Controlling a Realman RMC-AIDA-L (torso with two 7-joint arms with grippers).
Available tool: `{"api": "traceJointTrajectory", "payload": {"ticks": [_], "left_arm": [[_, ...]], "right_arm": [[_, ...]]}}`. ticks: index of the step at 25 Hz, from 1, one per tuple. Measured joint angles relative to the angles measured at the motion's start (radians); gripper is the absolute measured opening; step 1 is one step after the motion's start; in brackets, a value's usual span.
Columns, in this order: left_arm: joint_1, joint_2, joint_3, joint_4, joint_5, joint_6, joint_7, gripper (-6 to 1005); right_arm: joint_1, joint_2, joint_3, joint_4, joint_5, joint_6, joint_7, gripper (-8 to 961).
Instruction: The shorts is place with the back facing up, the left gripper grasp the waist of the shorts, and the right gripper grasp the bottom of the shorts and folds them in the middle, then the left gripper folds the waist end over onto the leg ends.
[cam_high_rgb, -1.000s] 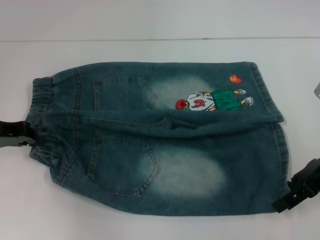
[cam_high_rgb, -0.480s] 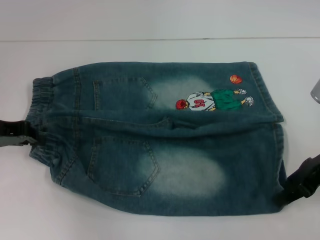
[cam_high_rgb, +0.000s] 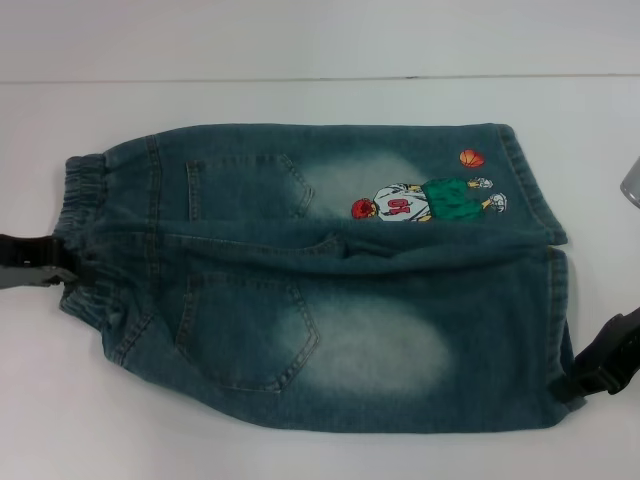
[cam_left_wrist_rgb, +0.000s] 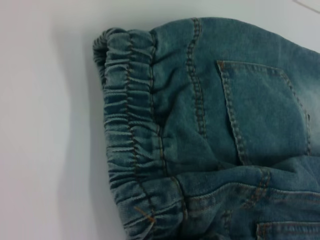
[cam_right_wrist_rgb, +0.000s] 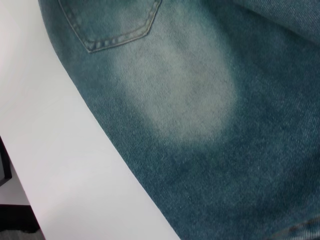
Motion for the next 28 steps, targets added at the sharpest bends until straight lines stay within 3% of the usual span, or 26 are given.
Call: {"api": "traceJointTrajectory", "payload": {"ticks": [5, 10, 14, 17, 22, 28], "left_arm": [[-0.002, 0.004, -0.014, 0.003, -0.003, -0.001, -0.007, 114], [0.006, 0.013, -0.093, 0.004, -0.045, -0.025, -0.014, 118], [0.023, 0.017, -0.18, -0.012, -0.114, -0.077, -0.012, 121], [0.043, 0.015, -0.198, -0.042, -0.203, -0.135, -0.006, 123], [0.061, 0.008, -0.197, -0.093, -0.298, -0.213, 0.02, 126], [0.077, -0.022, -0.198, -0.123, -0.402, -0.314, 0.083, 131]], "right_arm": [[-0.015, -0.013, 0.033, -0.002, 0.048, 0.0, -0.012, 14], [-0.048, -0.045, 0.176, 0.0, 0.179, 0.02, -0.047, 10], [-0.094, -0.054, 0.262, 0.031, 0.341, 0.098, -0.081, 13], [-0.12, -0.058, 0.277, 0.096, 0.465, 0.196, -0.123, 16], [-0.134, -0.056, 0.287, 0.2, 0.601, 0.374, -0.205, 19], [-0.137, -0.021, 0.291, 0.231, 0.691, 0.549, -0.277, 24]]}}
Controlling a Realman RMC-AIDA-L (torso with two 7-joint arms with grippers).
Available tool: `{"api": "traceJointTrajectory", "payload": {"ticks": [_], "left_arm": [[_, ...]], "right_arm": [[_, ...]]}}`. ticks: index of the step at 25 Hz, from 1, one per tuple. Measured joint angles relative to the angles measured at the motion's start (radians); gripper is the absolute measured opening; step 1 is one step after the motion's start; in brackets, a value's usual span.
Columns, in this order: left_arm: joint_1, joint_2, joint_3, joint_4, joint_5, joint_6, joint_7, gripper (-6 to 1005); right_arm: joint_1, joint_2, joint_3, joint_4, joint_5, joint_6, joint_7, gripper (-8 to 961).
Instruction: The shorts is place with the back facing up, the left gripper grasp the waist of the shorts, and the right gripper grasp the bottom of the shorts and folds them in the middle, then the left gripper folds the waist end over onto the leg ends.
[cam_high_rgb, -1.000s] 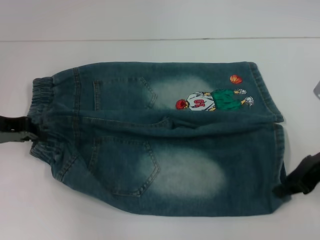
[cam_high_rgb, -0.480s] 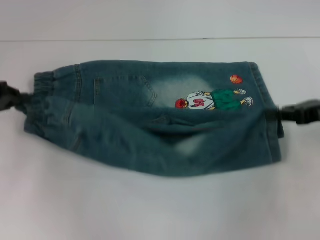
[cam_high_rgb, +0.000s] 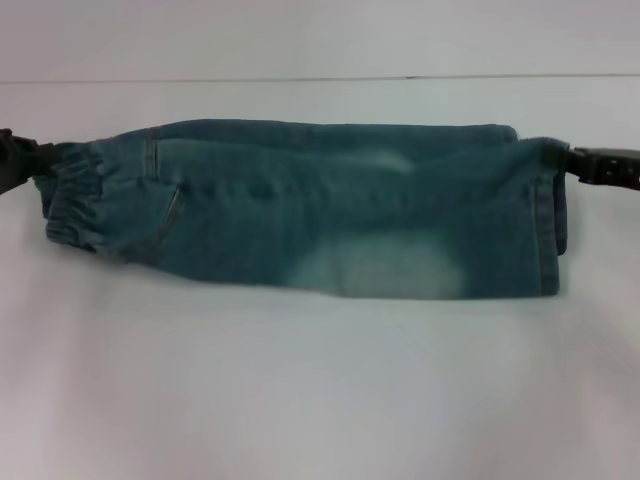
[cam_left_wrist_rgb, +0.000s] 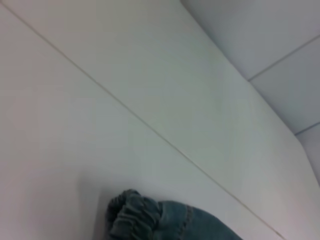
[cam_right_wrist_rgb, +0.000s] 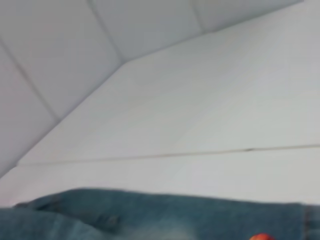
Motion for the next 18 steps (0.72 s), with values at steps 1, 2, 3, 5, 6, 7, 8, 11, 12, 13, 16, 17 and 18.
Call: {"api": "traceJointTrajectory", "payload": {"ticks": [1, 2, 3, 5, 6, 7, 8, 11, 12, 13, 16, 17, 18], "left_arm": [[0.0, -0.004, 0.0, -0.003, -0.005, -0.01, 0.006, 131], [0.001, -0.009, 0.0, -0.006, -0.01, -0.025, 0.016, 132], [0.001, -0.013, 0.0, -0.008, -0.013, -0.034, 0.025, 133], [0.003, -0.025, -0.002, -0.009, -0.032, -0.054, 0.06, 134], [0.006, -0.031, -0.003, -0.009, -0.049, -0.062, 0.082, 135], [0.009, -0.036, -0.003, -0.01, -0.07, -0.067, 0.104, 136], [0.012, -0.038, -0.003, -0.014, -0.09, -0.07, 0.123, 136], [0.018, -0.041, -0.004, -0.037, -0.154, -0.082, 0.183, 139], [0.02, -0.041, -0.004, -0.044, -0.169, -0.088, 0.199, 139], [0.02, -0.042, -0.003, -0.051, -0.181, -0.095, 0.215, 140], [0.019, -0.043, -0.002, -0.072, -0.192, -0.125, 0.247, 142], [0.018, -0.044, -0.001, -0.079, -0.193, -0.137, 0.256, 143], [0.018, -0.046, -0.001, -0.083, -0.195, -0.15, 0.265, 144]], "right_arm": [[0.001, 0.007, 0.0, 0.003, 0.013, 0.027, -0.009, 24], [0.004, 0.014, 0.0, 0.006, 0.025, 0.053, -0.014, 25], [0.007, 0.021, -0.001, 0.007, 0.035, 0.074, -0.017, 26], [0.015, 0.038, -0.004, 0.007, 0.049, 0.116, -0.025, 27], [0.02, 0.045, -0.005, 0.007, 0.054, 0.137, -0.031, 28], [0.025, 0.052, -0.005, 0.007, 0.058, 0.155, -0.039, 29], [0.03, 0.057, -0.005, 0.008, 0.063, 0.17, -0.047, 29], [0.047, 0.068, -0.008, 0.017, 0.084, 0.219, -0.073, 32], [0.054, 0.07, -0.008, 0.019, 0.092, 0.233, -0.081, 32], [0.059, 0.073, -0.009, 0.022, 0.099, 0.246, -0.087, 33], [0.08, 0.079, -0.009, 0.029, 0.118, 0.286, -0.107, 35], [0.086, 0.081, -0.008, 0.031, 0.124, 0.299, -0.113, 36], [0.09, 0.082, -0.009, 0.032, 0.133, 0.31, -0.117, 37]]}}
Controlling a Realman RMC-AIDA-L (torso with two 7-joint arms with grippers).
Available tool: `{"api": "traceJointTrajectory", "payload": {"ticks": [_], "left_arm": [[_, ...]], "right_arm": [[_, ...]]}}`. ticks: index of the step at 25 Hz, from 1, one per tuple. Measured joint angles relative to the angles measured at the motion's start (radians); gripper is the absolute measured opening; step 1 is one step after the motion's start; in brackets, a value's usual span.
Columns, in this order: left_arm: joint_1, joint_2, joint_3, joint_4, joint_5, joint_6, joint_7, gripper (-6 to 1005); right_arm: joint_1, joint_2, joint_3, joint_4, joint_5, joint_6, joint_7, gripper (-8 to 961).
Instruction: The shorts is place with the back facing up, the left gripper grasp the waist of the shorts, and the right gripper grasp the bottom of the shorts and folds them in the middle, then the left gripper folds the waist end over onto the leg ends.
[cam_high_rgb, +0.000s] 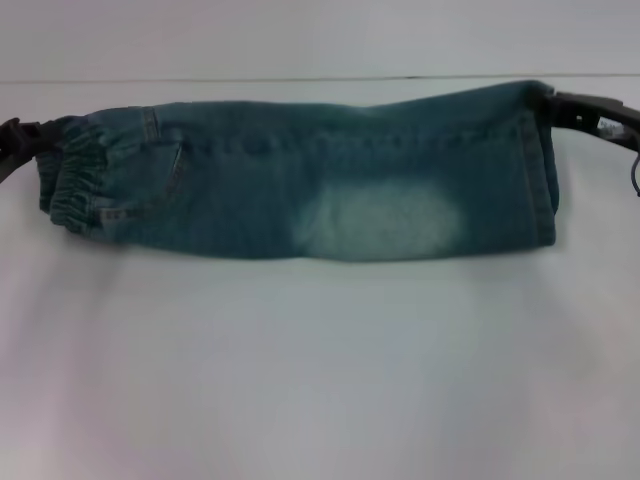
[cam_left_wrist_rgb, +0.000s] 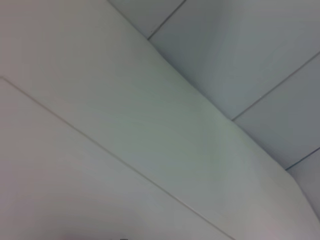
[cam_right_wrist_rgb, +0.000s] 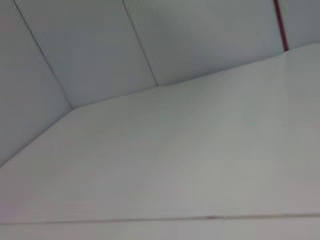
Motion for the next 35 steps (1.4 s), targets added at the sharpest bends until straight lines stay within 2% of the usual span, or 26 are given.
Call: {"api": "traceJointTrajectory", "payload": {"ticks": [6, 13, 24, 27, 33, 35], "left_arm": [[0.0, -0.011, 0.0, -0.058, -0.041, -0.076, 0.088, 148], [-0.014, -0.02, 0.007, -0.09, -0.066, -0.087, 0.192, 153], [-0.024, -0.046, 0.008, -0.099, -0.095, -0.159, 0.277, 161], [-0.016, -0.048, 0.007, -0.1, -0.095, -0.171, 0.288, 163], [0.009, -0.042, 0.007, -0.09, -0.094, -0.153, 0.294, 346], [0.032, -0.035, 0.007, -0.072, -0.087, -0.123, 0.285, 591]], "right_arm": [[0.026, 0.001, -0.006, 0.029, 0.038, 0.076, -0.018, 41], [0.048, 0.003, -0.015, 0.069, 0.04, 0.144, -0.043, 46], [0.056, 0.004, -0.033, 0.114, 0.092, 0.154, -0.112, 54], [0.055, 0.004, -0.037, 0.12, 0.092, 0.155, -0.113, 278], [0.033, -0.002, -0.03, 0.121, 0.092, 0.092, -0.105, 550], [0.017, -0.011, -0.03, 0.111, 0.092, 0.02, -0.095, 623]]}}
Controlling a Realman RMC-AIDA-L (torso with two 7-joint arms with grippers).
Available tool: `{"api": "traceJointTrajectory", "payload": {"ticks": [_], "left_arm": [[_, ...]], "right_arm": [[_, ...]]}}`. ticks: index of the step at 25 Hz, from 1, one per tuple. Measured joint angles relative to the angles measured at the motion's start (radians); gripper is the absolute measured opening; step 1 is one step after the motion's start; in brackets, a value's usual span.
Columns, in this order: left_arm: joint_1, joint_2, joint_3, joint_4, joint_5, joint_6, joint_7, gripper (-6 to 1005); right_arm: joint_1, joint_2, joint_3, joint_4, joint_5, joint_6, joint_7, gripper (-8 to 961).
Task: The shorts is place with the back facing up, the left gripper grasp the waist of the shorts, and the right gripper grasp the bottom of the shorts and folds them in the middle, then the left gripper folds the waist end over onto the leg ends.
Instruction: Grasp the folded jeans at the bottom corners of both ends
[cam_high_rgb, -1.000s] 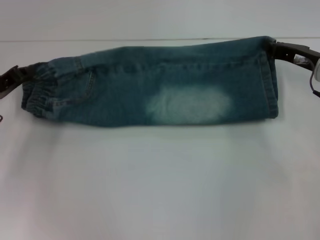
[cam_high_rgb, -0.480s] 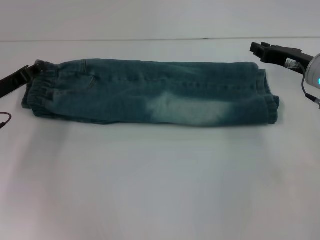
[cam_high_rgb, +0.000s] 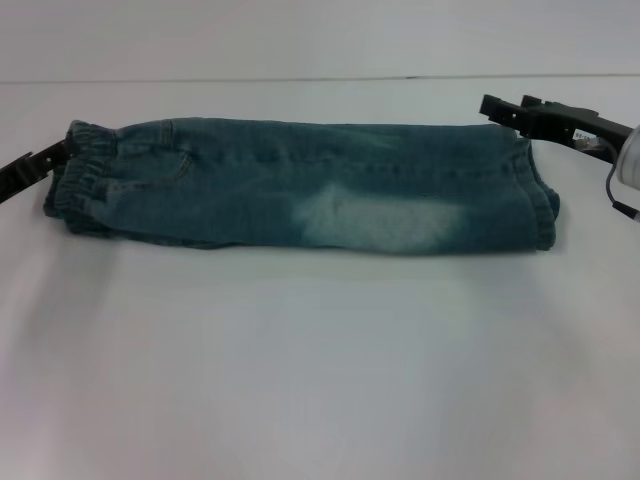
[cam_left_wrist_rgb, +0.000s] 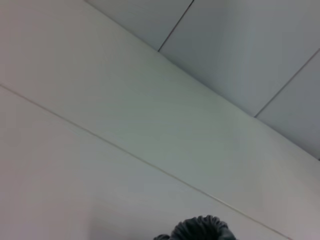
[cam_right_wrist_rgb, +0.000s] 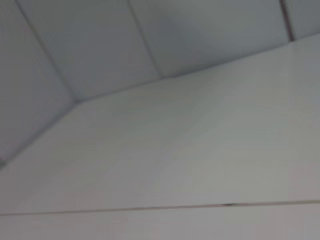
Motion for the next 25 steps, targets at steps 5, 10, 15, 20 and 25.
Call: {"api": "traceJointTrajectory", "payload": {"ticks": [5, 10, 15, 20, 25], "left_arm": [[0.037, 0.007, 0.0, 0.026, 0.009, 0.032, -0.046, 761], [0.056, 0.013, 0.001, 0.04, 0.06, 0.066, -0.146, 855], [0.033, 0.027, 0.004, 0.054, 0.179, 0.106, -0.25, 886], [0.008, 0.035, 0.011, 0.057, 0.218, 0.097, -0.254, 886], [-0.017, 0.042, 0.033, 0.041, 0.246, 0.036, -0.261, 885]], "right_arm": [[-0.048, -0.038, -0.013, -0.045, -0.007, -0.276, 0.038, 787], [-0.078, -0.087, -0.064, -0.117, -0.071, -0.56, 0.094, 866], [-0.079, -0.103, -0.1, -0.198, -0.181, -0.828, 0.102, 862], [-0.065, -0.094, -0.132, -0.216, -0.246, -0.939, 0.105, 858], [-0.061, -0.073, -0.153, -0.214, -0.256, -0.928, 0.111, 857]]}}
